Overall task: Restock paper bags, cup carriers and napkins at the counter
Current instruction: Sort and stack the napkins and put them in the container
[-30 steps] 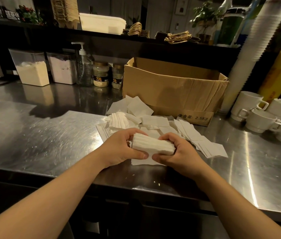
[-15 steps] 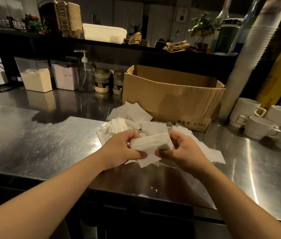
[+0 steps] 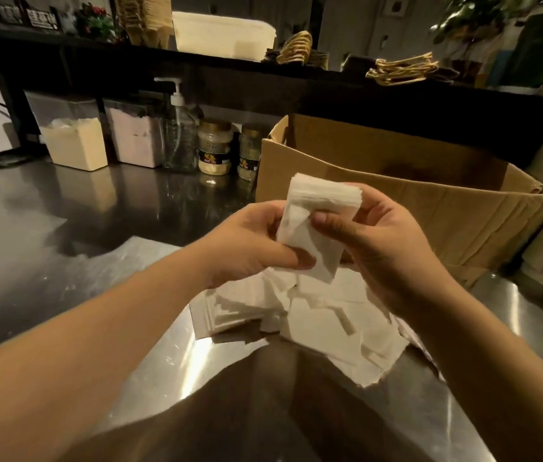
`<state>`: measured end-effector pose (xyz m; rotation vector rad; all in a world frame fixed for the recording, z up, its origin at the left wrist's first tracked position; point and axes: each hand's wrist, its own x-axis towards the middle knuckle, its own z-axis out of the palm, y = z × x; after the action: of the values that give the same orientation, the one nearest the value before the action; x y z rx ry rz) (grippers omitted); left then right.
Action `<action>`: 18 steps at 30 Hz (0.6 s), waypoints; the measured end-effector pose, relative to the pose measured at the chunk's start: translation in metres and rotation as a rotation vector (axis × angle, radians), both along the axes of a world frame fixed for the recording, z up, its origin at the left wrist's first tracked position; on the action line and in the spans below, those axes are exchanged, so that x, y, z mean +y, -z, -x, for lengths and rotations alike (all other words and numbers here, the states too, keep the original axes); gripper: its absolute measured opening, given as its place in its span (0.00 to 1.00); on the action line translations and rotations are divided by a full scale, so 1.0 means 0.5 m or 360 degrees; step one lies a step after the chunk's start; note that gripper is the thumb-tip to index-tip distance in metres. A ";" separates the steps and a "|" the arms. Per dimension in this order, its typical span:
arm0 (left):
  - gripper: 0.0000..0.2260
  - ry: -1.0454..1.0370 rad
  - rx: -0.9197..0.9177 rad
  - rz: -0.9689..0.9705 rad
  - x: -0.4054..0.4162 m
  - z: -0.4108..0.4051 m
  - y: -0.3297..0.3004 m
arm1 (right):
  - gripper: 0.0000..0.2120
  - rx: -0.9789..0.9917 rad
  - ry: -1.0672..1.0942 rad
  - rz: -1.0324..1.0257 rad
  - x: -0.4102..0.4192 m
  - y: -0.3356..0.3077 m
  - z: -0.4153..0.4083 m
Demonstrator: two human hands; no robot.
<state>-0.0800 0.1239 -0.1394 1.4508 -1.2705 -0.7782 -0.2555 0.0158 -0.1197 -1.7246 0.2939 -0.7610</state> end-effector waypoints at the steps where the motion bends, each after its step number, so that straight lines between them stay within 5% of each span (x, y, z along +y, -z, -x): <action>1: 0.20 0.0000 0.0052 0.0040 -0.009 -0.014 -0.006 | 0.16 0.0009 0.0014 0.0035 -0.011 -0.011 -0.017; 18: 0.19 -0.0231 0.0192 -0.0020 -0.045 -0.266 -0.355 | 0.19 0.0239 -0.0072 0.0160 -0.092 -0.399 -0.325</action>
<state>0.0528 0.1014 0.0382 1.4659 -1.0586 -0.7654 -0.0930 -0.0302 0.0796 -1.8811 0.3223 -0.6232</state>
